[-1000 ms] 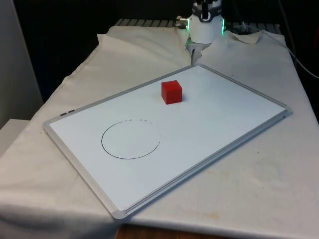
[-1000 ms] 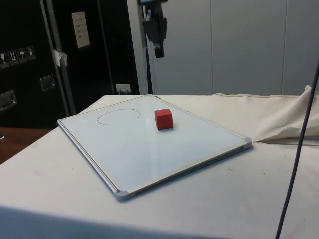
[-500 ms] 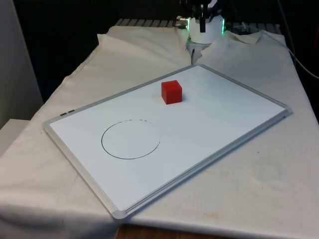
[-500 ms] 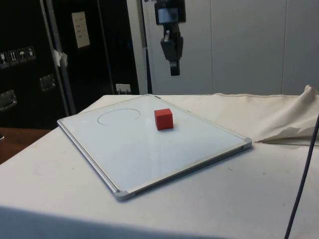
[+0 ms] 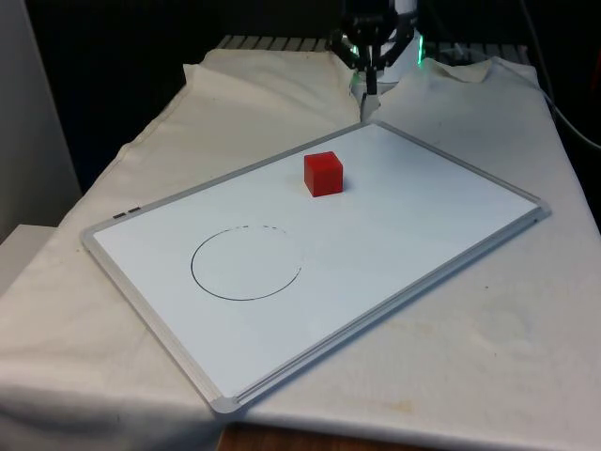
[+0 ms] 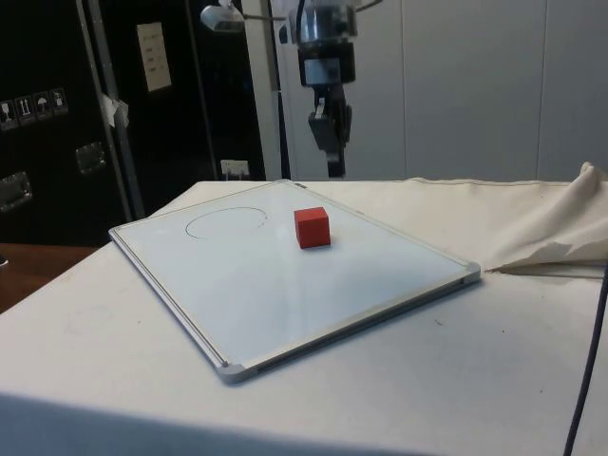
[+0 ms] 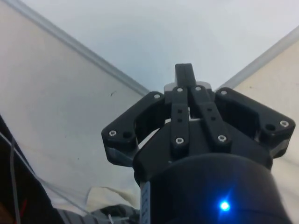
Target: Push the cube into the marked area.
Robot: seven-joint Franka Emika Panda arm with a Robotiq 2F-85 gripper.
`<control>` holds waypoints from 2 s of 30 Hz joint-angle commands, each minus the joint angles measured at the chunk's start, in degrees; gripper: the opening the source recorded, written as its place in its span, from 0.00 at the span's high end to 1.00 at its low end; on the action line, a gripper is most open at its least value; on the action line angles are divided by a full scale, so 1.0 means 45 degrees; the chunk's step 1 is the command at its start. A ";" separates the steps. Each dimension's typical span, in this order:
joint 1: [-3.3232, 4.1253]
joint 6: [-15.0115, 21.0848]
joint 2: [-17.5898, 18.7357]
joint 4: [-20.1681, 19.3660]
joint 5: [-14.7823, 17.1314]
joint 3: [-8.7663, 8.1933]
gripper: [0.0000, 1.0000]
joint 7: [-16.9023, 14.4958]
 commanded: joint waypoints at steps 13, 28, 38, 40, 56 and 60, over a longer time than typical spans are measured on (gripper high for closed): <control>-0.0127 0.1426 0.1693 0.0000 0.1248 -0.0267 1.00 -0.0471; -0.0140 0.2368 0.3285 0.0280 0.2572 -0.0280 1.00 -0.0624; -0.0242 0.3196 0.4418 0.0777 0.3960 -0.0076 1.00 -0.1095; -0.0229 0.3323 0.4584 0.0866 0.4087 -0.0076 1.00 -0.1108; -0.0191 0.3794 0.4877 0.1248 0.3692 -0.0764 1.00 -0.1477; -0.0204 0.3769 0.4966 0.1362 0.3654 -0.0968 1.00 -0.1770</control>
